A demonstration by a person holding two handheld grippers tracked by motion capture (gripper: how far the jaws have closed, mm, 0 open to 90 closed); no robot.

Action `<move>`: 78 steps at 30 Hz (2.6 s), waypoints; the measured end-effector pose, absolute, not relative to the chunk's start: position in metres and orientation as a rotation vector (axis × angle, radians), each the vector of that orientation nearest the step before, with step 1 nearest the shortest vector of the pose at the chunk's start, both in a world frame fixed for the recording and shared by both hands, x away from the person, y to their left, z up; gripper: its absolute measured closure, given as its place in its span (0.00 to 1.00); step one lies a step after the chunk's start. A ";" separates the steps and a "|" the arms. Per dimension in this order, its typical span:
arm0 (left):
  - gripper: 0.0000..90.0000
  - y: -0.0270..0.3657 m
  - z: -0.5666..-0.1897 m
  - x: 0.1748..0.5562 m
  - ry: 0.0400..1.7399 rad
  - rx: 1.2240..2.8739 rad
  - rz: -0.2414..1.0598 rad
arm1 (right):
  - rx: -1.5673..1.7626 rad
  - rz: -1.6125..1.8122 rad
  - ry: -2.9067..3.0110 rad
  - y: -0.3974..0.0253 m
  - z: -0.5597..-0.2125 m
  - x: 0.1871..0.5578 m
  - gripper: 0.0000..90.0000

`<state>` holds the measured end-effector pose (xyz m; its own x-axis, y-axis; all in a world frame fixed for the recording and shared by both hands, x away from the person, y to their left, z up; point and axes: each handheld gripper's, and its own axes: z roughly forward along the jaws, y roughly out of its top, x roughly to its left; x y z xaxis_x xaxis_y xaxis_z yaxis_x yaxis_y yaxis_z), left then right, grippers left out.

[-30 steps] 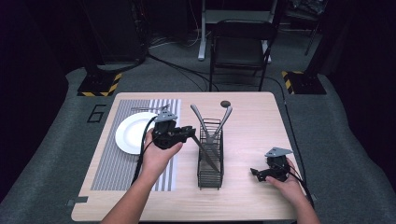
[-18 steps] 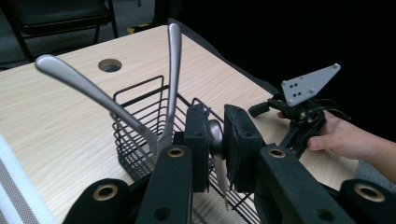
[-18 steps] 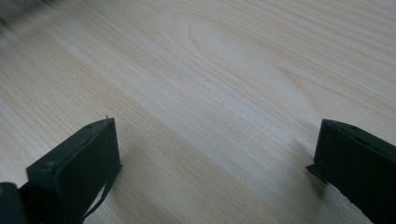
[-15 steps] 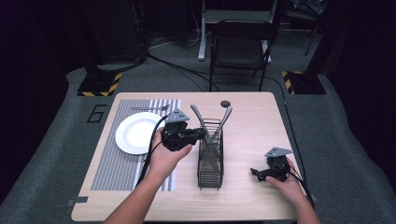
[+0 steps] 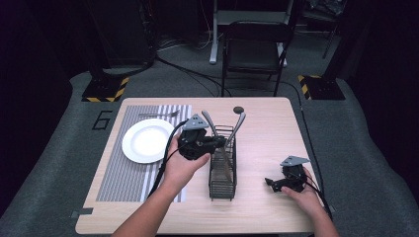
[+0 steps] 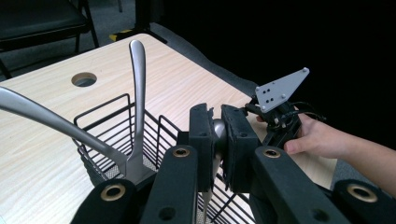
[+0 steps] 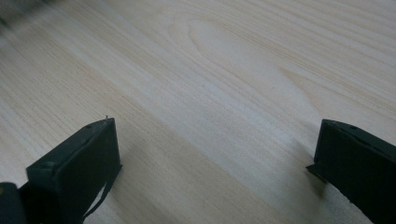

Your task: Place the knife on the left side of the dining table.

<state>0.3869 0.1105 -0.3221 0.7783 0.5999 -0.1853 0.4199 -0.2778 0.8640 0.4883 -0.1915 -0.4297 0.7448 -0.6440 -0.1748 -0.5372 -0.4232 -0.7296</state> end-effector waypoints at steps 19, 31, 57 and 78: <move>0.93 0.114 -0.287 0.378 0.750 1.926 0.279 | -2.122 -0.165 0.885 -0.192 -0.430 0.488 0.00; 0.93 0.123 -0.260 0.372 0.738 1.913 0.305 | -2.122 -0.165 0.885 -0.192 -0.430 0.488 0.00; 0.93 0.155 -0.213 0.347 0.742 1.819 0.371 | -2.122 -0.166 0.886 -0.191 -0.430 0.488 0.00; 0.93 0.197 -0.230 0.351 0.836 1.791 0.377 | -2.121 -0.165 0.886 -0.192 -0.430 0.488 0.00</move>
<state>0.3508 0.1965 -0.2295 0.7038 0.6969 -0.1376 0.3584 -0.1812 0.9158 0.4883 -0.1915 -0.4297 0.7445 -0.6442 -0.1753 -0.5378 -0.4231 -0.7292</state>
